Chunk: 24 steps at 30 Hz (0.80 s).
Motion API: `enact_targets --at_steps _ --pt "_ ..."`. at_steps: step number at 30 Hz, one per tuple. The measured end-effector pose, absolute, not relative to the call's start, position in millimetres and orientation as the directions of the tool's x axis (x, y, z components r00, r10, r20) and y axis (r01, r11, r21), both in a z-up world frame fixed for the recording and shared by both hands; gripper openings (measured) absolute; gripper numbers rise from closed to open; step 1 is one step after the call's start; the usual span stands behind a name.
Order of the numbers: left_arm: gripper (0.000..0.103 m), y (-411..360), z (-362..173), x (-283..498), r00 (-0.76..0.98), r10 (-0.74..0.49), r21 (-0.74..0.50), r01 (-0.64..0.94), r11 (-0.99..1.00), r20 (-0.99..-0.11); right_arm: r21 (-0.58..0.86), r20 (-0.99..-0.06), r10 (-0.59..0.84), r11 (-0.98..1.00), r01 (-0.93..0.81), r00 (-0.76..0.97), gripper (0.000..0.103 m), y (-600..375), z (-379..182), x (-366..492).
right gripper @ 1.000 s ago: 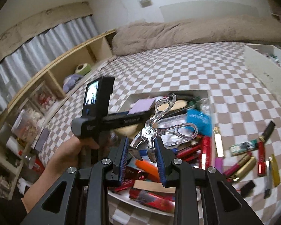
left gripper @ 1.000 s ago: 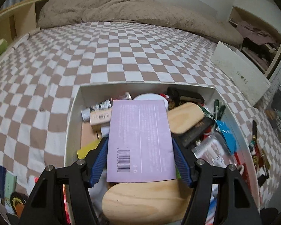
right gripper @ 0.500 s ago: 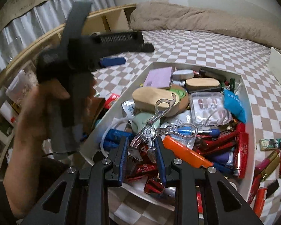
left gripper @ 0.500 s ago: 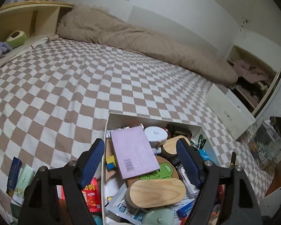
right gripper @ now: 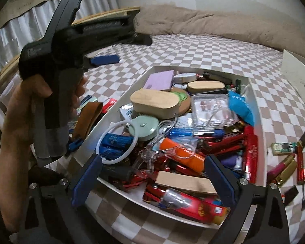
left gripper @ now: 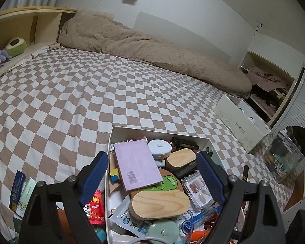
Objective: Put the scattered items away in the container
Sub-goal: 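Open the left gripper to drop the pink card into the tray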
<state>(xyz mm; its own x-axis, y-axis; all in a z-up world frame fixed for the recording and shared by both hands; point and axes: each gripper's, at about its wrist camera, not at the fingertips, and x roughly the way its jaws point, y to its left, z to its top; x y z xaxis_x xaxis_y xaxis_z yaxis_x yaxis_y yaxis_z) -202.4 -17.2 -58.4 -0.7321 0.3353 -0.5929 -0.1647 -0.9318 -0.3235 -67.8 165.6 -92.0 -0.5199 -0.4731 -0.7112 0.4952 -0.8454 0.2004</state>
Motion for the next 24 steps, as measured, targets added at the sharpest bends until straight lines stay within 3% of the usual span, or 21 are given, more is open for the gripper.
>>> enact_targets --at_steps 5,7,15,24 --pt "0.09 -15.6 -51.7 -195.3 -0.746 0.325 -0.311 -0.166 -0.936 -0.58 0.167 -0.691 -0.445 -0.865 0.474 -0.57 0.103 175.6 -85.8 -68.9" --pt "0.097 -15.5 -50.3 -191.9 -0.753 0.321 -0.305 -0.167 -0.938 -0.575 0.16 -0.682 -0.436 -0.872 0.463 -0.587 0.103 180.6 -83.7 -70.3" --pt "0.101 -8.6 -56.3 -177.7 -0.751 0.286 -0.242 -0.172 -0.955 -0.596 0.124 -0.657 -0.366 -0.914 0.385 -0.659 0.103 206.0 -78.6 -74.4" --pt "0.103 -1.6 -55.4 -140.9 -0.779 0.257 -0.174 -0.191 -0.966 -0.572 0.098 -0.619 -0.3 -0.946 0.308 -0.726 0.103 235.6 -73.2 -75.6"
